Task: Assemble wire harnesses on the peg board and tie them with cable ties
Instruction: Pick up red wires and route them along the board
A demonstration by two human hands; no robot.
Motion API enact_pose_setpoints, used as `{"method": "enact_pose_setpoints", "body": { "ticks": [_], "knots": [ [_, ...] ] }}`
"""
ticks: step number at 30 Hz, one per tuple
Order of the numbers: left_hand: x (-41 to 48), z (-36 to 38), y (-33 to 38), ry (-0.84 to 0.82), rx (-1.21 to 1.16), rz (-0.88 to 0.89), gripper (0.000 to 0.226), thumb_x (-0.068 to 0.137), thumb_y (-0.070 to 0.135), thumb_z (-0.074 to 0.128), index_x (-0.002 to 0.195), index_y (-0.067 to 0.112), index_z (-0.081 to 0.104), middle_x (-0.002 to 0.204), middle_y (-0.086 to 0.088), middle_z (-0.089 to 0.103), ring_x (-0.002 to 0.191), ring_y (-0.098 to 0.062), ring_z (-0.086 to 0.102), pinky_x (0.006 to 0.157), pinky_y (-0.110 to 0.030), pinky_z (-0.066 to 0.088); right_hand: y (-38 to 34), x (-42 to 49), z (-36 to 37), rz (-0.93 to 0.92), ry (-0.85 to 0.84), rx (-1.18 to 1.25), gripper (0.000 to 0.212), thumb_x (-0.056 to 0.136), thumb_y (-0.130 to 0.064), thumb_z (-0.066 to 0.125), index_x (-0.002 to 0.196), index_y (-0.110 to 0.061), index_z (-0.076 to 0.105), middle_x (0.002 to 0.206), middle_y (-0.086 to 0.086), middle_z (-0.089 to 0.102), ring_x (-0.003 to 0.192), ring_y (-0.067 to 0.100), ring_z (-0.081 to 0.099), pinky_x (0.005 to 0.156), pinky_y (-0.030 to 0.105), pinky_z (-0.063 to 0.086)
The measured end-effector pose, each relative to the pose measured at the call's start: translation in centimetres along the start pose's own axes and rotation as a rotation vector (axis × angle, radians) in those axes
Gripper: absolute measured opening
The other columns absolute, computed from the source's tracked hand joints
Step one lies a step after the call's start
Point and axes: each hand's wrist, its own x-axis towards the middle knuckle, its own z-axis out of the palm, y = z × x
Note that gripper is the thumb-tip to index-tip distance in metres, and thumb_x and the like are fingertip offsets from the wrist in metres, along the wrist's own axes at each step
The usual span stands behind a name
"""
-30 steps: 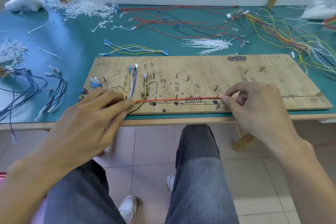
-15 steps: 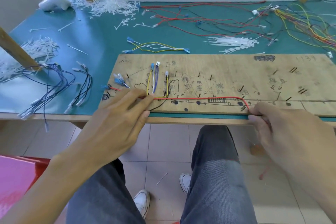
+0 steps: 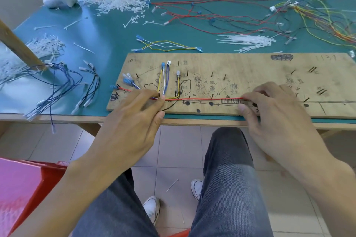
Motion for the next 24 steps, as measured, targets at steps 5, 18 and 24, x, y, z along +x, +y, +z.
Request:
{"method": "enact_pose_setpoints", "body": {
  "ticks": [5, 18, 24],
  "knots": [
    [0.4, 0.0, 0.3, 0.038, -0.027, -0.016, 0.040, 0.106, 0.031, 0.047, 0.130, 0.011, 0.072, 0.118, 0.004, 0.063, 0.115, -0.018, 0.055, 0.089, -0.034, 0.052, 0.4, -0.6, 0.7, 0.019, 0.086, 0.052, 0.031, 0.100, -0.030, 0.061, 0.120, -0.013, 0.075, 0.113, 0.009, 0.058, 0.110, 0.034, 0.050, 0.086, 0.046, 0.050],
    [1.7, -1.5, 0.6, -0.018, 0.011, -0.023, 0.034, 0.102, 0.038, 0.048, 0.116, 0.020, 0.074, 0.114, 0.007, 0.059, 0.124, -0.021, 0.049, 0.094, -0.039, 0.051, 1.4, 0.0, -0.3, 0.076, 0.022, 0.217, 0.035, 0.099, -0.033, 0.063, 0.130, -0.020, 0.073, 0.108, 0.001, 0.052, 0.111, 0.030, 0.051, 0.099, 0.051, 0.051],
    [3.5, -2.3, 0.7, 0.001, -0.042, -0.091, 0.026, 0.106, 0.034, 0.051, 0.116, 0.023, 0.073, 0.117, 0.011, 0.065, 0.116, -0.018, 0.057, 0.083, -0.039, 0.054, 0.4, 1.8, -1.5, 0.018, 0.053, 0.253, 0.026, 0.096, -0.033, 0.068, 0.120, -0.025, 0.075, 0.112, -0.002, 0.057, 0.113, 0.028, 0.051, 0.098, 0.044, 0.048]
  ]
}}
